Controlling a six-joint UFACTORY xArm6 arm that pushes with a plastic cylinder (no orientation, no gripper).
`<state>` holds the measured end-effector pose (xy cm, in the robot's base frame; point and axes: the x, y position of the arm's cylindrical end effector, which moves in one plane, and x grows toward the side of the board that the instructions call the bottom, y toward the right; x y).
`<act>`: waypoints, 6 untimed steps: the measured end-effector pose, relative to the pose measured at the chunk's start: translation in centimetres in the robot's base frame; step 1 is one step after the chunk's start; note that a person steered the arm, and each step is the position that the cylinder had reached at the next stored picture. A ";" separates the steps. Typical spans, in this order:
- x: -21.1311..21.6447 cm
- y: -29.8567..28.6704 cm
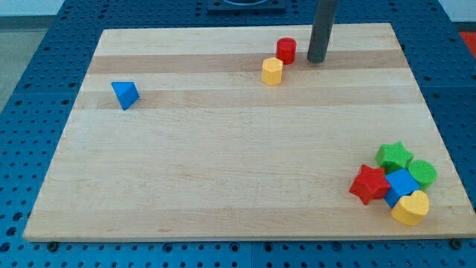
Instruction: Move red circle to the top center
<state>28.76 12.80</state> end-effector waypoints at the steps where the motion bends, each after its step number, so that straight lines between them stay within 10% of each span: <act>1: -0.1 0.0; 6: -0.7 -7.5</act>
